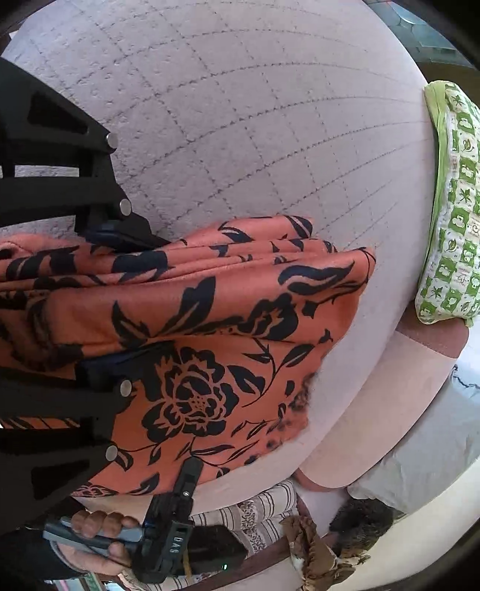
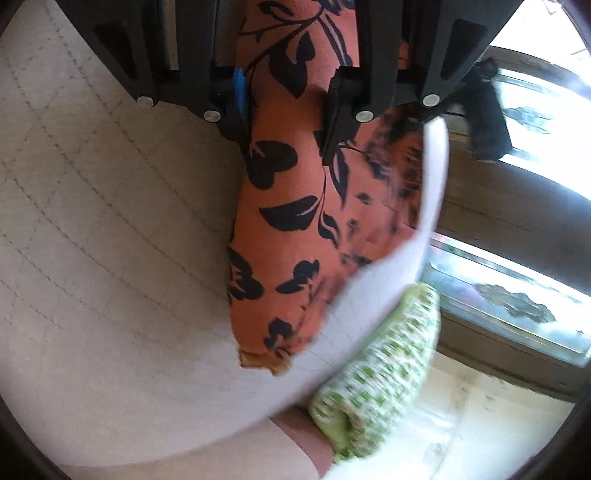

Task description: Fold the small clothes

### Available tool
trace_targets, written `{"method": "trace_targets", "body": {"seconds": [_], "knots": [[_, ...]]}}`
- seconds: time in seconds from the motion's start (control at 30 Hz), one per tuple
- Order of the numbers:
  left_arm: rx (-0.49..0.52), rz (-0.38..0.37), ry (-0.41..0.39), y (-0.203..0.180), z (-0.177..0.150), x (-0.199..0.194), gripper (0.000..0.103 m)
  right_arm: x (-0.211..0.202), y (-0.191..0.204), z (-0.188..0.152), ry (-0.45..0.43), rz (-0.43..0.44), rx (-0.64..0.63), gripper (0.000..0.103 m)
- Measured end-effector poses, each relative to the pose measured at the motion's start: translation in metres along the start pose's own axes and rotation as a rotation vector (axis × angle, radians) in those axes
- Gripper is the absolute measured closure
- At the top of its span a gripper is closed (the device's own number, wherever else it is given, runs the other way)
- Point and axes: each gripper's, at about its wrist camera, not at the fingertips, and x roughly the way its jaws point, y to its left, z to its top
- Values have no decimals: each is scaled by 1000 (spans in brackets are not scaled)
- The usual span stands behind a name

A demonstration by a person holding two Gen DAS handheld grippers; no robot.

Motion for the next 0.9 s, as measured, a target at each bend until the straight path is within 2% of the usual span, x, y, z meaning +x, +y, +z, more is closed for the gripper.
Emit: {"method": "trace_targets", "body": {"seconds": [0.03,0.07,0.13,0.2,0.23,0.27,0.3,0.33,0.4,0.43,0.5,0.53,0.57,0.6,0.67,0.7,0.77,0.83,0.87,0.9], "knots": [[-5,-4,-1,1,0,-1,57,-3,-6,2,-5,54,49,48],[-7,-9,-3,6,0,-3,56,-7,-7,6,-28,87,74,30],[-5,-12,-5,6,-1,-3,55,-19,-9,19,-126,118,102,12],[-6,-15,-4,9,-3,-6,55,-12,-16,36,-146,90,145,12],[-4,-15,-4,9,-4,-5,55,-2,-22,46,-111,106,173,13],[-2,-15,-5,11,-5,-4,55,11,-26,54,-66,121,188,36],[0,-16,-6,10,-5,-4,55,25,-25,61,-17,113,179,67],[-2,-17,-6,8,-5,-5,55,27,-19,63,-15,88,155,74],[-8,-28,-11,9,-6,-6,55,8,1,63,-79,56,50,75],[-8,-29,-12,9,-6,-6,54,7,4,61,-98,24,43,75],[-2,-19,-12,6,-6,-6,52,15,-10,57,-77,-19,84,67],[4,-14,-14,4,-6,-9,52,13,-13,53,-79,-5,103,53],[3,-10,-12,3,-5,-10,49,9,-17,47,-81,24,125,27],[-3,-6,-11,3,-4,-14,46,3,-18,41,-85,39,134,21],[-22,18,-38,7,0,-22,37,-14,-15,28,-107,40,88,20],[-28,22,-47,9,3,-23,35,-18,-11,23,-106,43,79,20],[-53,17,-30,16,7,-17,32,-13,-3,11,-55,69,87,20],[-24,32,-17,13,7,-10,31,3,-1,-1,31,70,78,23],[16,57,-1,5,8,-7,41,8,3,-6,50,73,53,40],[38,33,19,0,8,-5,59,12,9,-8,58,45,10,48]]}}
